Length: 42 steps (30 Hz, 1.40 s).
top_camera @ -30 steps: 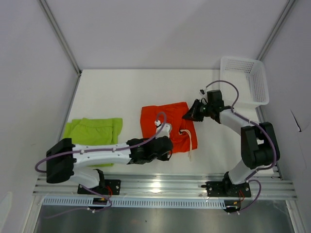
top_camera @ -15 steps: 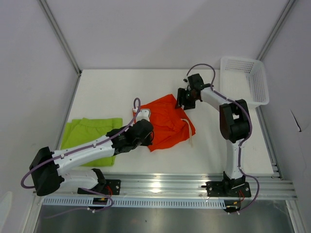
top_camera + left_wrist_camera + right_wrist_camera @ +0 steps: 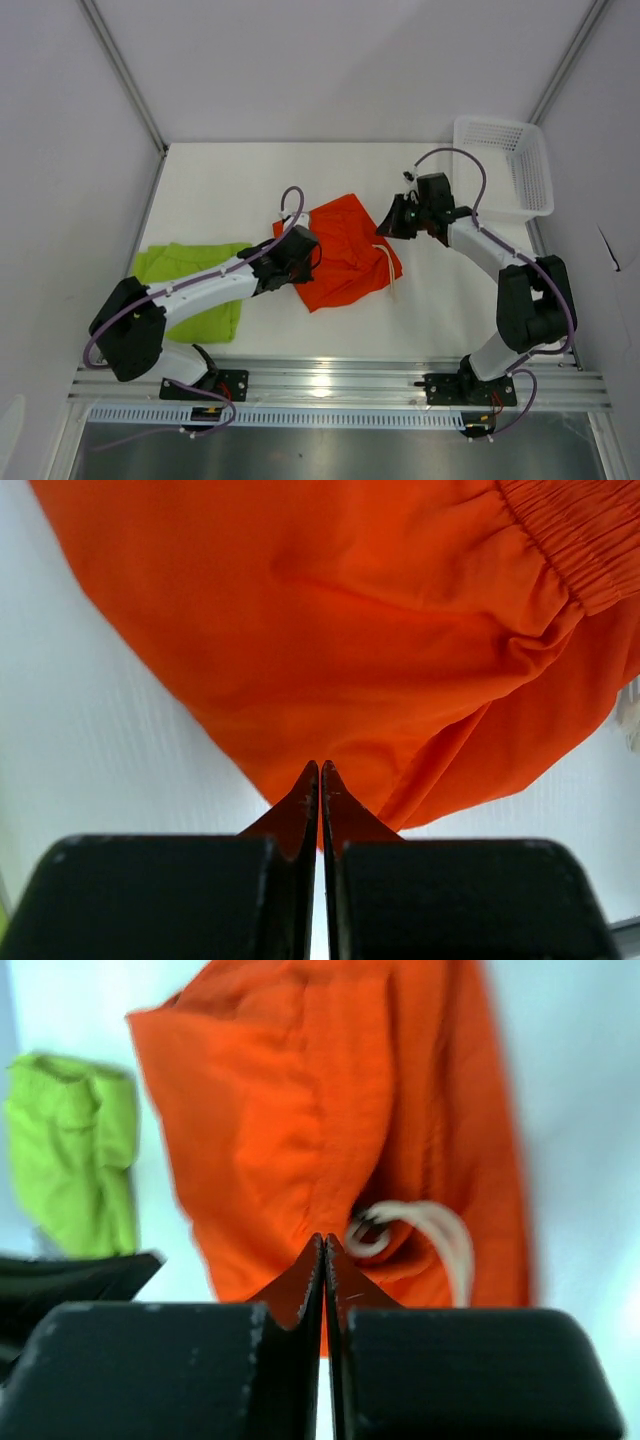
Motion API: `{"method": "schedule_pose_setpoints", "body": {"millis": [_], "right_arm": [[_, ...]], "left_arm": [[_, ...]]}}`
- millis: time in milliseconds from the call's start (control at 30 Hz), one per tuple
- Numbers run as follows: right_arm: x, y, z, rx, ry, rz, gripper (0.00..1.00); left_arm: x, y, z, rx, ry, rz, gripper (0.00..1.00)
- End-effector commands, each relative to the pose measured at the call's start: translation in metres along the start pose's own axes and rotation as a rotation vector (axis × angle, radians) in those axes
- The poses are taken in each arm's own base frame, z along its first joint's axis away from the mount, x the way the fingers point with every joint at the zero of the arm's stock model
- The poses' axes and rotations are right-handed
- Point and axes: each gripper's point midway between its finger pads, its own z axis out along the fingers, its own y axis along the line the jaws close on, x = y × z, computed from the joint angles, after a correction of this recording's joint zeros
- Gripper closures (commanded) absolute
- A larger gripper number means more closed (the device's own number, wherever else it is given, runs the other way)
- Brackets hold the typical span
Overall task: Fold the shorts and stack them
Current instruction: Fold the shorts
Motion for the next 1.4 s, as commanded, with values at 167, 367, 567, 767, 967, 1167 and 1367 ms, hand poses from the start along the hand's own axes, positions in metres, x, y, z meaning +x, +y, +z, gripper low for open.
{"method": "schedule_pose_setpoints", "body": {"millis": [167,367,567,767,967,1167,1367], "right_arm": [[0.049,0.055,0.014,-0.375,0.095,0.173,1.00],[0.058,0.035,0.038,-0.371,0.137,0.245,1.00],[0.058,-0.002,0.064,-0.343,0.166,0.377,1.00],[0.070,-0.044,0.091,-0.171,0.200,0.479,1.00],[0.056,-0.066,0.105,-0.023,0.185,0.367,1.00],[0.024,-0.056,0.108,0.041,0.189,0.187,1.00],[0.017,-0.014,0.112,0.054,0.210,-0.015,1.00]], "left_arm": [[-0.047,-0.039,0.018,0.115,-0.073,0.006,1.00],[-0.038,-0.052,0.033,0.174,-0.044,0.023,1.00],[-0.019,-0.047,0.047,0.179,-0.020,0.035,1.00],[0.007,-0.048,0.062,0.190,0.029,0.035,1.00],[0.033,-0.055,0.069,0.164,0.064,0.056,1.00],[0.064,-0.065,0.073,0.171,0.105,0.065,1.00],[0.089,-0.111,0.073,0.205,0.112,0.088,1.00]]}}
